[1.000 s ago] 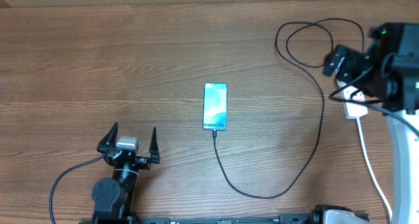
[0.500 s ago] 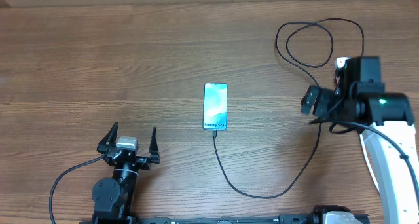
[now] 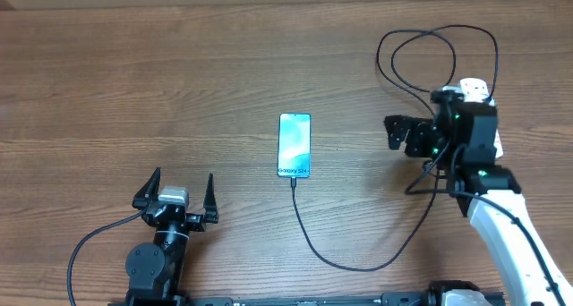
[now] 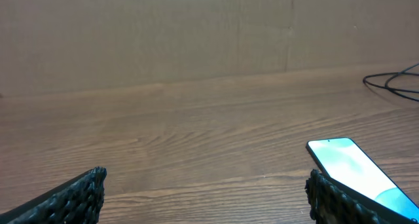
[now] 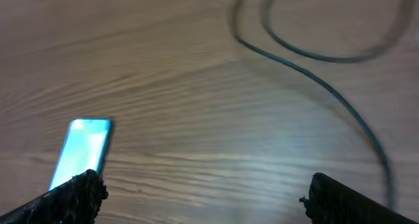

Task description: Plug charger to phone and switch on socket

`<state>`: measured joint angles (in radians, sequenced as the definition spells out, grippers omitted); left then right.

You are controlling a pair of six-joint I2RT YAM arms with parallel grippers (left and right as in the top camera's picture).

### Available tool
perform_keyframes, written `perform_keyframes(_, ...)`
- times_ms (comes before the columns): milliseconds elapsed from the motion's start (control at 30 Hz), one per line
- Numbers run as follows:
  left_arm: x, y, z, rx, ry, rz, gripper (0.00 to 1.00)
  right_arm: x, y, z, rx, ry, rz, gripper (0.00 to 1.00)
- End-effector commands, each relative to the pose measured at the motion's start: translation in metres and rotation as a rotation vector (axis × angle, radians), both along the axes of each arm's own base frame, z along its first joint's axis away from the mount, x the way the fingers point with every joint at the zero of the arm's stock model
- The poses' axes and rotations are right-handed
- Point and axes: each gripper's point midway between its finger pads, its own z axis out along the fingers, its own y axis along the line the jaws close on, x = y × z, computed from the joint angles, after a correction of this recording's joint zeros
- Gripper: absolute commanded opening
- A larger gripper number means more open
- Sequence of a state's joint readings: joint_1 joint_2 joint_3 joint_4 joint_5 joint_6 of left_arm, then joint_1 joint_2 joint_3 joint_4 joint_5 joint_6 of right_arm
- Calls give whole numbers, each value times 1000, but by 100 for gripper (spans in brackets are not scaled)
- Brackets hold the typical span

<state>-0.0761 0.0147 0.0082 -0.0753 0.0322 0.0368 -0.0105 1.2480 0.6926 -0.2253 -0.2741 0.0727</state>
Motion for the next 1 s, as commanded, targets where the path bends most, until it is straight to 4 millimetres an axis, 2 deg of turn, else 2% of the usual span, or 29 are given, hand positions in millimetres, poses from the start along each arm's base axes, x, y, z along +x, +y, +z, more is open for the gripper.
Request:
perform_keyframes(0, 0, 2, 0, 20, -7, 9, 100, -17, 26, -16, -22, -34, 169, 100)
perform_keyframes(200, 0, 2, 0, 20, -7, 9, 100, -37, 29, -47, -55, 7, 208, 100)
perform_keyframes(500, 0, 2, 0, 20, -7, 9, 99, -71, 25, -81, -67, 0, 196, 100)
perform_keyframes(833, 0, 2, 0, 20, -7, 9, 100, -99, 25, -88, -70, -136, 196, 100)
perform_keyframes(967, 0, 2, 0, 20, -7, 9, 100, -104, 25, -84, -69, -180, 193, 100)
